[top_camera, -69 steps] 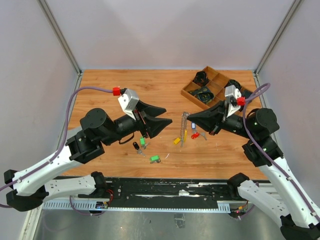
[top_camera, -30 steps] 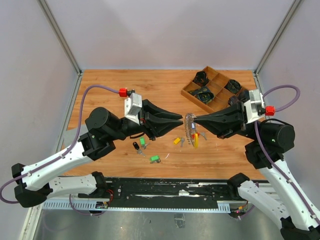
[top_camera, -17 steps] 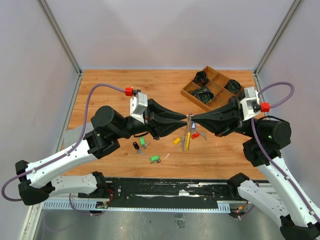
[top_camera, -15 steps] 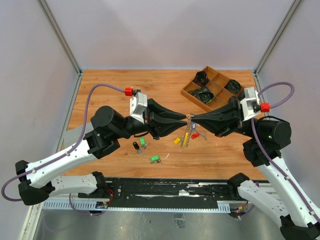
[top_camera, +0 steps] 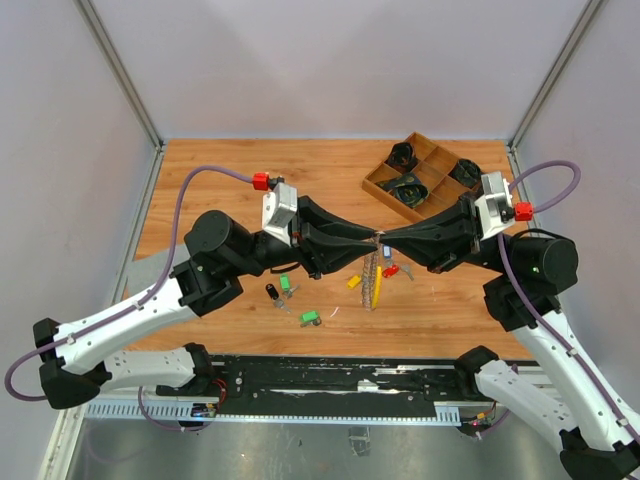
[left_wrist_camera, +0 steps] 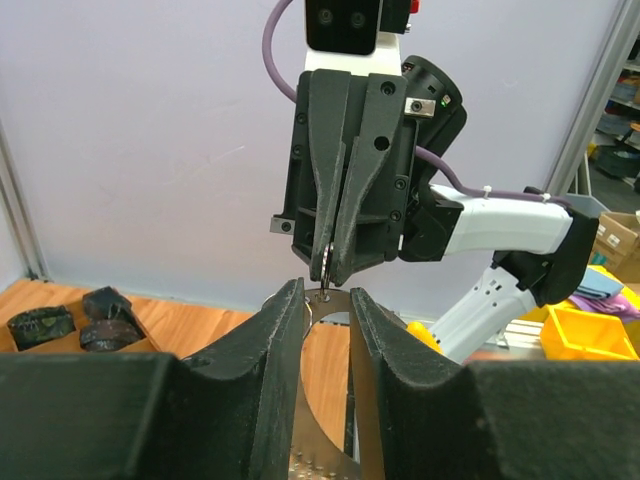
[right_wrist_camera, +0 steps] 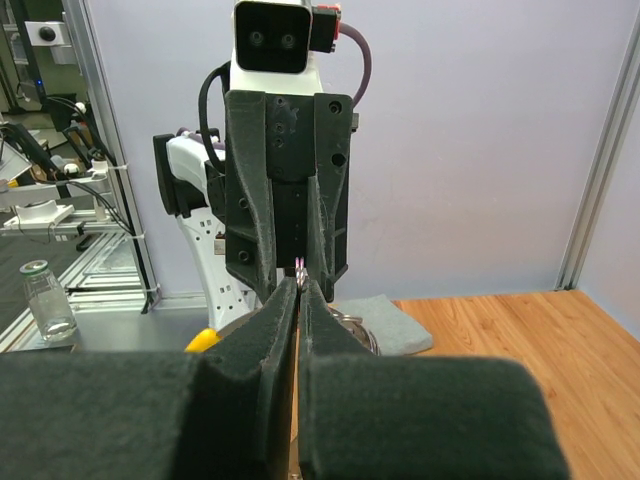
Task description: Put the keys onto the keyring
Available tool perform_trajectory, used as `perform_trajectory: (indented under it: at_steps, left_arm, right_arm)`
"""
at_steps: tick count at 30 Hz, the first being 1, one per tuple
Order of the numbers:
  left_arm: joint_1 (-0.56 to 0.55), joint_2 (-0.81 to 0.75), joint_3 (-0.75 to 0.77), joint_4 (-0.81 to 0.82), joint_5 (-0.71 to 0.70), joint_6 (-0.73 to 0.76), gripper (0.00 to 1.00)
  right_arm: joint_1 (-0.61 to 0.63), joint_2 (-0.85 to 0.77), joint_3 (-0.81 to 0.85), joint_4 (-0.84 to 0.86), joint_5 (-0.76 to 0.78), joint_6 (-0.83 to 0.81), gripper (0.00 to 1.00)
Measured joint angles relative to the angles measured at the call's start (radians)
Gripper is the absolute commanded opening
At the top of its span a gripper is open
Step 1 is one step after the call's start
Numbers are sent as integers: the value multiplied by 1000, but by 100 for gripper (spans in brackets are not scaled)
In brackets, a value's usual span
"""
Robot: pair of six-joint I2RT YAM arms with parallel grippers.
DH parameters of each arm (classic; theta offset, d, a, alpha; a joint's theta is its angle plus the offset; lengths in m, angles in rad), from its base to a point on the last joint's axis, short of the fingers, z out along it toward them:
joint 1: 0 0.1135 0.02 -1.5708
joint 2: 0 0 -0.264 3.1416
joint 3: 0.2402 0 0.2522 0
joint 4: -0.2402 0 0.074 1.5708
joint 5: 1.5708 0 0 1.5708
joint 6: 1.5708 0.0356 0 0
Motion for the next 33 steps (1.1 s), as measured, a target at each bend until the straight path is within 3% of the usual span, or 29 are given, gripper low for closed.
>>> perform_trajectory:
  at_steps: [4, 10, 14, 19, 23, 33]
  left_arm:
    - [0, 12, 2, 11, 12, -7, 25]
    - [0, 18, 6, 16, 22, -21, 1]
    - [0, 18, 8, 15, 24, -22, 1]
    - [0, 16, 21, -28, 12, -8, 0]
    - [0, 13, 69, -135, -12, 37, 0]
    - [0, 39, 325, -571, -50, 204, 0]
  right_arm:
    - [0, -2, 0, -7, -2, -3, 1]
    - [0, -2, 0, -11, -1, -8, 1]
    - [0, -3, 0, -12, -2, -8, 5]
    - [0, -20, 8, -70, -5, -50, 31]
    - [0, -46, 58, -233, -20, -159, 41]
    - [0, -95, 243, -708, -48, -515, 42]
